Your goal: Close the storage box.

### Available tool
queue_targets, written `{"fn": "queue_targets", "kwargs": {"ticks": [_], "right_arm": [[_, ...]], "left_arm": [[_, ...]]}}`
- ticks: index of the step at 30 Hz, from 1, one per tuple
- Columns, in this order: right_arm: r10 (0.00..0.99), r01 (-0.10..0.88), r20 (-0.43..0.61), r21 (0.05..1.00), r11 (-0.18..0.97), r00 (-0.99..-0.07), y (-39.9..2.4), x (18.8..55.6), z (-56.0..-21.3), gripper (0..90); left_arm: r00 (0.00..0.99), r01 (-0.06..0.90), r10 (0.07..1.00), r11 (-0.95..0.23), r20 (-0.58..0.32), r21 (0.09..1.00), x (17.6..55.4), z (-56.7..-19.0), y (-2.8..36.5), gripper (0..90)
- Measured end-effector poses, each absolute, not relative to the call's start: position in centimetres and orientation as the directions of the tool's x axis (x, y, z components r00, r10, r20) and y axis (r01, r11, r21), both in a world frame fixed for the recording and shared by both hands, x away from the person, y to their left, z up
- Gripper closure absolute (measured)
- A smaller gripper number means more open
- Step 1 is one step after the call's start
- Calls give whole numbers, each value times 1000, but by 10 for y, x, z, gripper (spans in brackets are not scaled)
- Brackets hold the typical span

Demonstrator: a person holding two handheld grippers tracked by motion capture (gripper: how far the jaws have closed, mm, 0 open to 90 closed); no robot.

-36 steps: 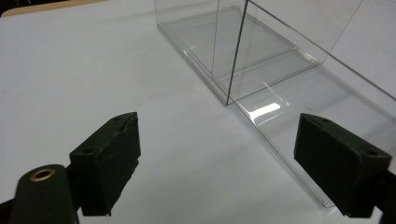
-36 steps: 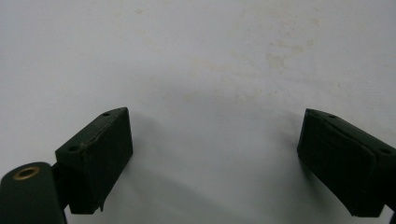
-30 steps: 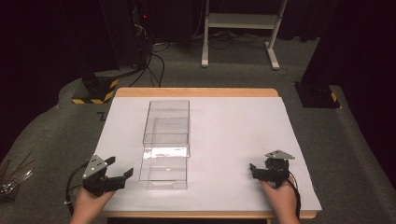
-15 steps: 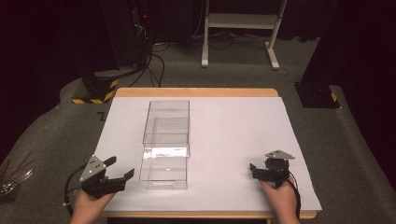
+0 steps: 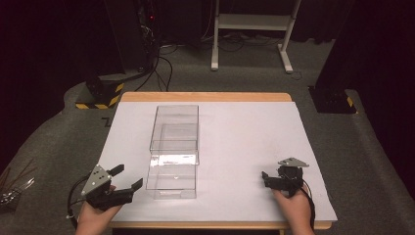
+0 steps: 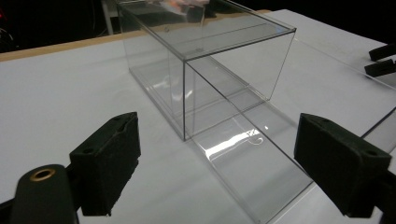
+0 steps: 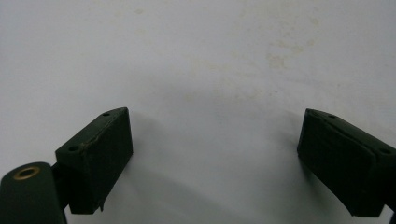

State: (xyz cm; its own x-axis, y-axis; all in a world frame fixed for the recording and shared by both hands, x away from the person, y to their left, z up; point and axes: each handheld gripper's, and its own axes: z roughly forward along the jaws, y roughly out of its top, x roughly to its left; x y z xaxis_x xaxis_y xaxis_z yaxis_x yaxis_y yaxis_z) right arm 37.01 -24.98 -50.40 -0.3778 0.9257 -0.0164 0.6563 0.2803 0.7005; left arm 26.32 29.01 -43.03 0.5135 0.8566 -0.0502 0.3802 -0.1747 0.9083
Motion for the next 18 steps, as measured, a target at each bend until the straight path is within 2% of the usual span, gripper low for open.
{"fn": "queue_targets", "kwargs": {"ticks": [18], "right_arm": [[926, 657, -16, 700, 280, -378, -250, 370, -504, 100]], "left_arm": [[571, 386, 819, -207, -56, 899, 260, -435, 271, 149]]}}
